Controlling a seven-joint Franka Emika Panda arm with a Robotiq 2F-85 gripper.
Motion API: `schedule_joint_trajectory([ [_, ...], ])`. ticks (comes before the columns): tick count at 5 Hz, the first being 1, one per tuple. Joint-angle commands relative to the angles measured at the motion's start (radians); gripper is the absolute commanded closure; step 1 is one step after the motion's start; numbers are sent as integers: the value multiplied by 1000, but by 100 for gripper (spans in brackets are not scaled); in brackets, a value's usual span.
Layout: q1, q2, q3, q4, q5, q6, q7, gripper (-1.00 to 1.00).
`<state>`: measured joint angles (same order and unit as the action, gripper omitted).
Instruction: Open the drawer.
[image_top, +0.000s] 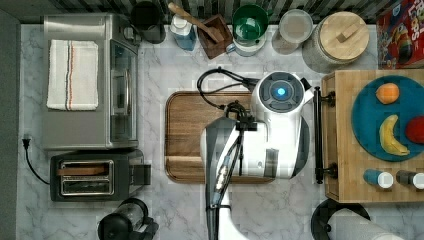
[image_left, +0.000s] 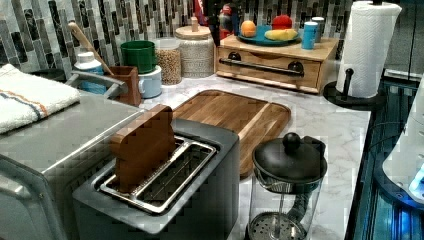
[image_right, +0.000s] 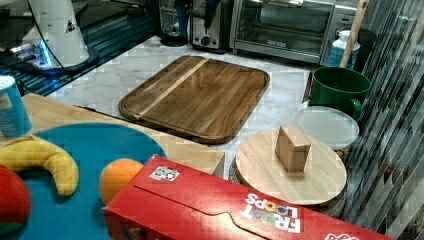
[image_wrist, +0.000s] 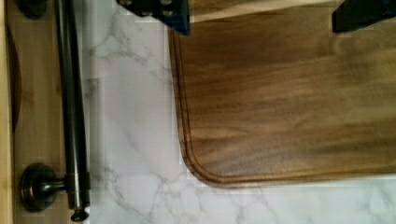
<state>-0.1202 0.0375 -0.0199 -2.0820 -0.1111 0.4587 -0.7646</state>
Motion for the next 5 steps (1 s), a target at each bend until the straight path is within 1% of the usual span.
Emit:
schedule_joint_trajectory([
  [1,-86,-18,-68,-57,-62,138,-219,-100],
  [2,-121,6,-62,-62,-67,179,-262,-100],
  [3,-163,28,-59,-81,-53,247,-313,-100],
  [4,-191,49,-65,-105,-23,328,-365,-100],
  [5,-193,74,-76,-119,-61,389,-346,-100],
])
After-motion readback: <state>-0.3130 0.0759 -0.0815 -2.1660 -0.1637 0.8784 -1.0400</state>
